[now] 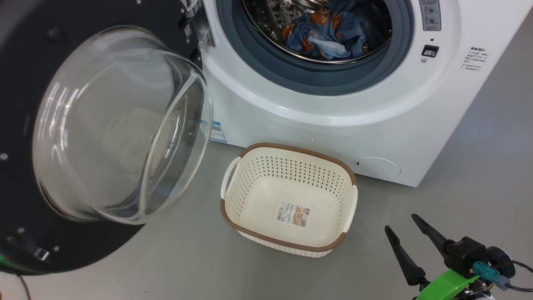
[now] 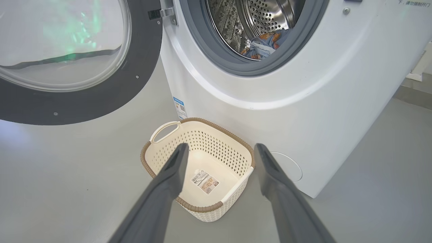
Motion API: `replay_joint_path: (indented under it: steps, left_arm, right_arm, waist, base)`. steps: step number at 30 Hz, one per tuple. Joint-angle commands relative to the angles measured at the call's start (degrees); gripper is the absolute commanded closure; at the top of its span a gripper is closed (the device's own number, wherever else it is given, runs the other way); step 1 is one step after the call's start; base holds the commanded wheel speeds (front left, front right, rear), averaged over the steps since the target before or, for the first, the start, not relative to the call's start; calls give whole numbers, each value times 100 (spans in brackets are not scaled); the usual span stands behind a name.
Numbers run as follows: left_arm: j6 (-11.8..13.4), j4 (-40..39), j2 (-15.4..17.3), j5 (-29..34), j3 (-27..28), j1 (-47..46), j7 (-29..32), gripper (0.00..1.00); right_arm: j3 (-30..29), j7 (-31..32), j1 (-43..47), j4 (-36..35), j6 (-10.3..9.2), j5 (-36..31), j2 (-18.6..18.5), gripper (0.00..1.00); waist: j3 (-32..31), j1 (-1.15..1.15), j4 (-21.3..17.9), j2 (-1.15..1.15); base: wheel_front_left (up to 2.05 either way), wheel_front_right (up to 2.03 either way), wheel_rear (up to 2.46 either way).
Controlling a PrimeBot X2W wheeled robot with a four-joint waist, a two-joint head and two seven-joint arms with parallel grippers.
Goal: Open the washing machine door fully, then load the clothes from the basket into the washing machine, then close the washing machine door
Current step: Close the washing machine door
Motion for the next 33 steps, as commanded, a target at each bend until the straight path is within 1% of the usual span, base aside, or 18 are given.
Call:
replay_joint_path:
  steps: [1, 11, 19, 23, 33]
  left_arm:
    - [-44, -203, 109, -70, -4, 82, 268, 100]
    - [-44, -580, -51, -181, -119, 389, 1034, 100]
    - [-44, -1051, -261, -260, -151, 531, 1431, 100]
    - [-44, -1395, -432, -260, -218, 664, 1618, 100]
    - [-44, -2300, -1032, -226, -497, 1081, 1964, 100]
  right_arm:
    - [49, -70, -34, -136, 9, 14, -31, 0]
    - [-27, -70, 0, -126, 9, -5, 62, 0]
    - [-80, -70, 13, -134, 9, -16, 138, 0]
    - [-123, -70, 24, -163, 9, -10, 175, 0]
    - [-252, -70, 147, -188, 9, -34, 355, 0]
  waist:
    - [-10, 0, 17, 0]
    - [-79, 0, 53, 0]
    - [-117, 0, 55, 0]
    - [-133, 0, 16, 0]
    - [-206, 0, -78, 0]
  base:
    - [0, 0, 0]
    - [0, 0, 0]
    - [0, 0, 0]
    - [0, 0, 0]
    - [0, 0, 0]
